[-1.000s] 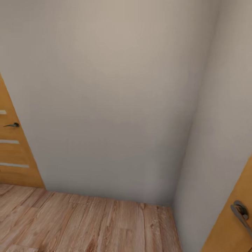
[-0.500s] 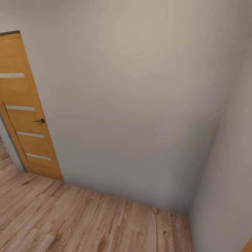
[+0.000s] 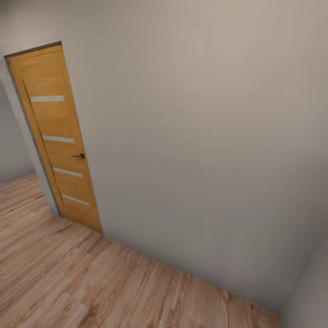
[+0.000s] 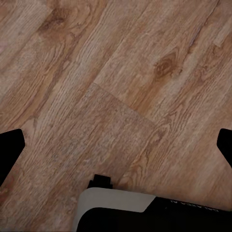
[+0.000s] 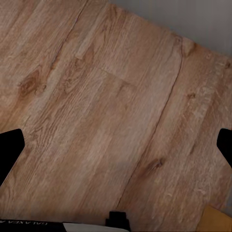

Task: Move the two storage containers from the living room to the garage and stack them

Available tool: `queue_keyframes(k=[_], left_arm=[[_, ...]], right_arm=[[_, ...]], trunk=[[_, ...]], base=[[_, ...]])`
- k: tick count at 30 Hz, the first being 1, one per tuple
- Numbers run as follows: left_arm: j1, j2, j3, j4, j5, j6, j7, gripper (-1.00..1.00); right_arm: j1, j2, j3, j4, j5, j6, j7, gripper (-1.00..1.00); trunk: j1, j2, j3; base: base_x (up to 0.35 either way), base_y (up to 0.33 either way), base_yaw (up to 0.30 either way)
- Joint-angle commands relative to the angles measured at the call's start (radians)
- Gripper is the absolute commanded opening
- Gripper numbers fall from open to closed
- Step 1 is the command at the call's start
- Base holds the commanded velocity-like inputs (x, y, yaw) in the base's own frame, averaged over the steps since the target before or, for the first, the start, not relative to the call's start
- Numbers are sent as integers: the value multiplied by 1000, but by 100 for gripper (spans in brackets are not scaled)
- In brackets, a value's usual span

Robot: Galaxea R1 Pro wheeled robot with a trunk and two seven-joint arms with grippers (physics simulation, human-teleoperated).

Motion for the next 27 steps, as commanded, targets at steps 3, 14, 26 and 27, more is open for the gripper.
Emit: queue_keyframes(k=[3, 14, 26, 27], left_arm=[[-2, 0, 5, 5, 0, -7, -1, 100], [-2, 1, 5, 4, 0, -7, -1, 100], [-2, 6, 5, 4, -1, -7, 1, 100], [-2, 7, 5, 4, -1, -7, 1, 100]], right_arm=[[0, 0, 3, 1, 4, -3, -1, 100], [0, 0, 3, 1, 4, -3, -1, 100], [0, 1, 3, 1, 4, -3, -1, 100], [0, 1, 3, 1, 4, -3, -1, 100]], trunk=[[1, -1, -1], [1, -1, -1], [1, -1, -1], [1, -1, -1]], base=[[304, 81, 297], [304, 80, 297], [306, 70, 297], [307, 15, 298]])
